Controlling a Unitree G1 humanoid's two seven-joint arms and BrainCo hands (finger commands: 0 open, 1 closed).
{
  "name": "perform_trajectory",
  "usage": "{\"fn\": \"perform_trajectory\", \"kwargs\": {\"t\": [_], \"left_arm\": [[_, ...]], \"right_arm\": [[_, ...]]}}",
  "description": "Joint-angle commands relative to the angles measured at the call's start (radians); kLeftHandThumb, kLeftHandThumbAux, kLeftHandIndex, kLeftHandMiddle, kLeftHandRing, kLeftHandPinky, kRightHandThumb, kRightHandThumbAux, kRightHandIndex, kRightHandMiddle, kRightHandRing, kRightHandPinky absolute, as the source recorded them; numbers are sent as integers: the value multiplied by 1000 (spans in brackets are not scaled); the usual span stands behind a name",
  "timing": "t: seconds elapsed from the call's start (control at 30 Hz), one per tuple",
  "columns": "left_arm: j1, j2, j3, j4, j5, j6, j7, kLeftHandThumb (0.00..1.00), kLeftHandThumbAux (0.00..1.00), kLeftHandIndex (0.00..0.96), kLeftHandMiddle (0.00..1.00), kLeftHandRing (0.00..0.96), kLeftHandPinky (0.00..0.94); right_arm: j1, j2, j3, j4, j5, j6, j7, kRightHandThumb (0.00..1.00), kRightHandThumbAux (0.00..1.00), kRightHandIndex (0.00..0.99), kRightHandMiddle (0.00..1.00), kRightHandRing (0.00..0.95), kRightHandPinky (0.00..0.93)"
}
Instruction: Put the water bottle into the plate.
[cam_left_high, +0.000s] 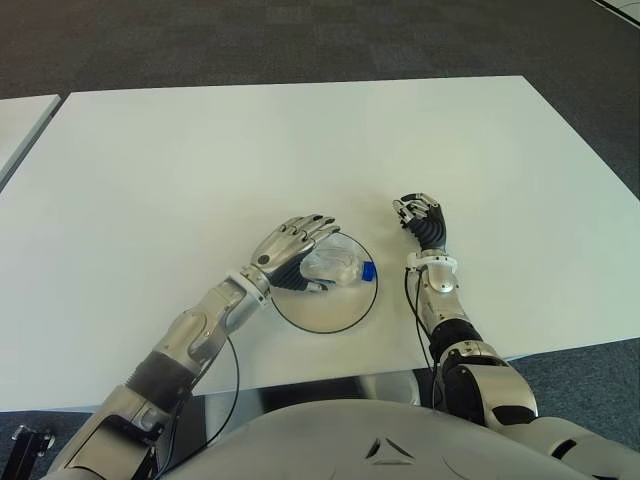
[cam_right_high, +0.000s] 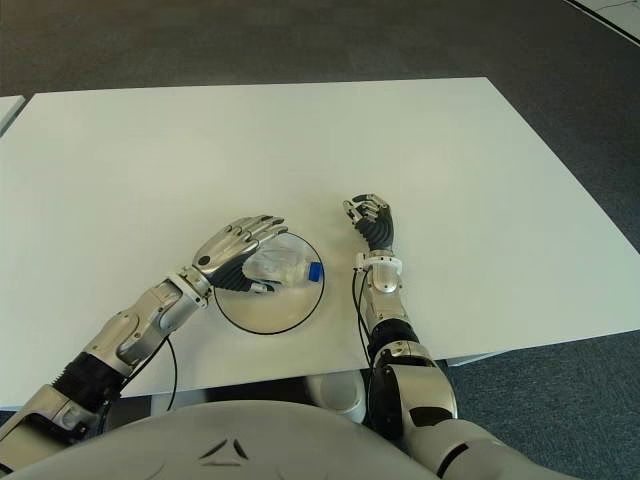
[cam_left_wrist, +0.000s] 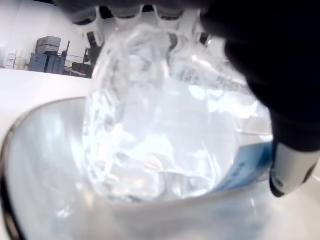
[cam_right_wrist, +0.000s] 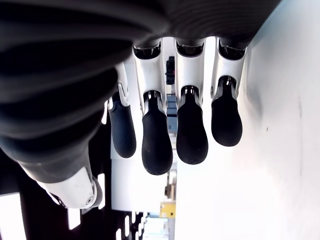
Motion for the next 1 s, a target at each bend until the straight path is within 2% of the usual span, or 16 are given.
{"fn": "perform_trajectory", "kwargs": {"t": [0.03,0.4,0.7,1.0], "left_arm": [[-1,3,-7,11,16,6,17,92,579,0,0,0,0],[7,-10,-7,13,64,25,131,10,532,0,0,0,0],[12,-23,-6,23,105,41,247,0,490,0,0,0,0],[20,-31,30,43,42,33,309,0,471,0,0,0,0]], "right_arm": [[17,-1,3,9,2,13,-2,709,728,437,703,696,692],[16,-3,1,15,6,-2,4,709,727,437,706,698,697],[18,-3,3,12,3,0,0,709,727,438,710,700,697],[19,-2,1,9,7,2,5,709,727,438,707,696,688]]}}
